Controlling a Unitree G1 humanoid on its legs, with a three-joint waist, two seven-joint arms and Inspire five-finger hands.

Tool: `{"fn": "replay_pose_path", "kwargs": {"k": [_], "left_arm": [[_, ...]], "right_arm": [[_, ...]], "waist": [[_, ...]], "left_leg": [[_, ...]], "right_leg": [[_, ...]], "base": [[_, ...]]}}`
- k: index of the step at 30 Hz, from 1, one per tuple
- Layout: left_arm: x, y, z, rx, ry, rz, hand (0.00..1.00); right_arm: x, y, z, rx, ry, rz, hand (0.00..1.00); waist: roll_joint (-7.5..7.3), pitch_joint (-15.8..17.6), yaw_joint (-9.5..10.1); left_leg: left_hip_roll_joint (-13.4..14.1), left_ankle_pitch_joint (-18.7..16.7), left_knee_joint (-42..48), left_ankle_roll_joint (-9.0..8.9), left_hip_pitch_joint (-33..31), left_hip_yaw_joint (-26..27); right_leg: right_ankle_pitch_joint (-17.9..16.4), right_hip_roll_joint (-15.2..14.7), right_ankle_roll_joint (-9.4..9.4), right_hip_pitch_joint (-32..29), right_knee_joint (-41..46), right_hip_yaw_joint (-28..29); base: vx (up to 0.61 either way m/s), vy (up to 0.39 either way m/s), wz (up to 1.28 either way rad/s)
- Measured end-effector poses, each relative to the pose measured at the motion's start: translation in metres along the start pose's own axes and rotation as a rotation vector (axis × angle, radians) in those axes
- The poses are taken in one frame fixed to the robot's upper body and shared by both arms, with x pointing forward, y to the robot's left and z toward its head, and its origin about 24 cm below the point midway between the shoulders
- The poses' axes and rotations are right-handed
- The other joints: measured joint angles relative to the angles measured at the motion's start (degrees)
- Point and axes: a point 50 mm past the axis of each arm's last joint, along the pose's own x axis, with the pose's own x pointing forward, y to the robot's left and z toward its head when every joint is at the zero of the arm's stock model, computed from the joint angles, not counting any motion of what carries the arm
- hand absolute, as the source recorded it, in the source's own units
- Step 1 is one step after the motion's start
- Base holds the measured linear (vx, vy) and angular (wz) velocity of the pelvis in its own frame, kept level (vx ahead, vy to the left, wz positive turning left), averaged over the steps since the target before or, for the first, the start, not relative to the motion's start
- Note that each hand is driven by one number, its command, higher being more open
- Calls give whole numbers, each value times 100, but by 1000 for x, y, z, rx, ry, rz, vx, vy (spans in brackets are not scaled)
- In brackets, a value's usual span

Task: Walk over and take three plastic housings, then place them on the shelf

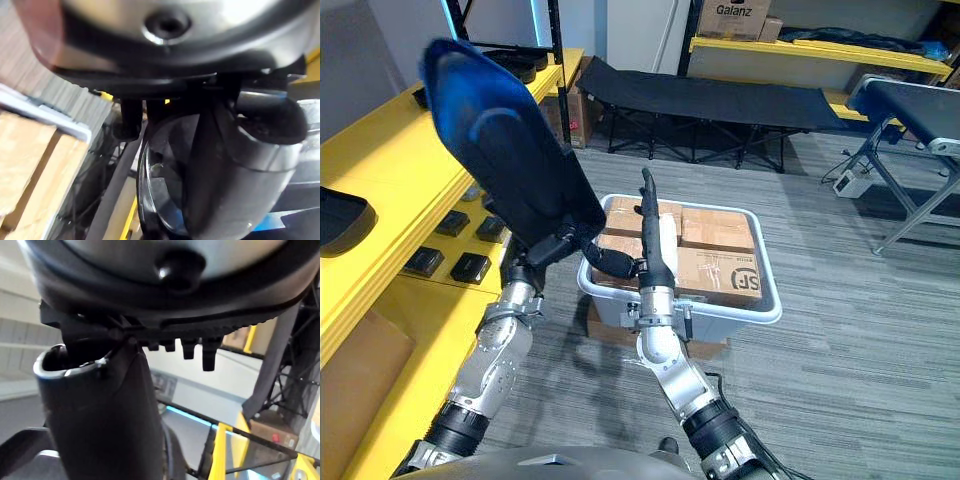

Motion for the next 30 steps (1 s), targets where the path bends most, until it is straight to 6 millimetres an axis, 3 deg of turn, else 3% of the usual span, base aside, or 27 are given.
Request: {"fn": "replay_pose_path", "kwargs": {"k": [9,15,19,25,30], "left_arm": [[-6,8,0,238,-73,119,0],[-9,12,-1,353,-103,145,0],[-9,14,1,437,-137,140,0],[-7,24,4,433,-166,157,0],[-7,22,8,276,-179,44,0]], "right_arm": [[0,3,3,43,5,-7,100],[8,2,28,457,-45,140,100],[10,1,33,700,-54,266,100],[15,-11,38,818,-98,300,100],[20,-23,39,803,-128,271,100]], "waist": [[19,0,-8],[121,54,-7],[135,49,-10],[141,48,-17],[146,48,-18]], "left_leg": [[-3,-62,42,13,-14,0],[8,-204,255,15,-18,6],[10,-225,266,8,-13,24],[8,-226,271,9,-15,108],[7,-239,270,12,-15,125]], "right_leg": [[7,0,10,38,1,-28],[1,-14,14,106,0,-23],[-9,-15,8,75,0,-13],[3,-14,19,42,1,70],[4,-15,22,34,1,86]], "base": [[8,4,-1],[0,5,-1],[-2,4,-1],[6,16,-7],[2,4,-1]]}}
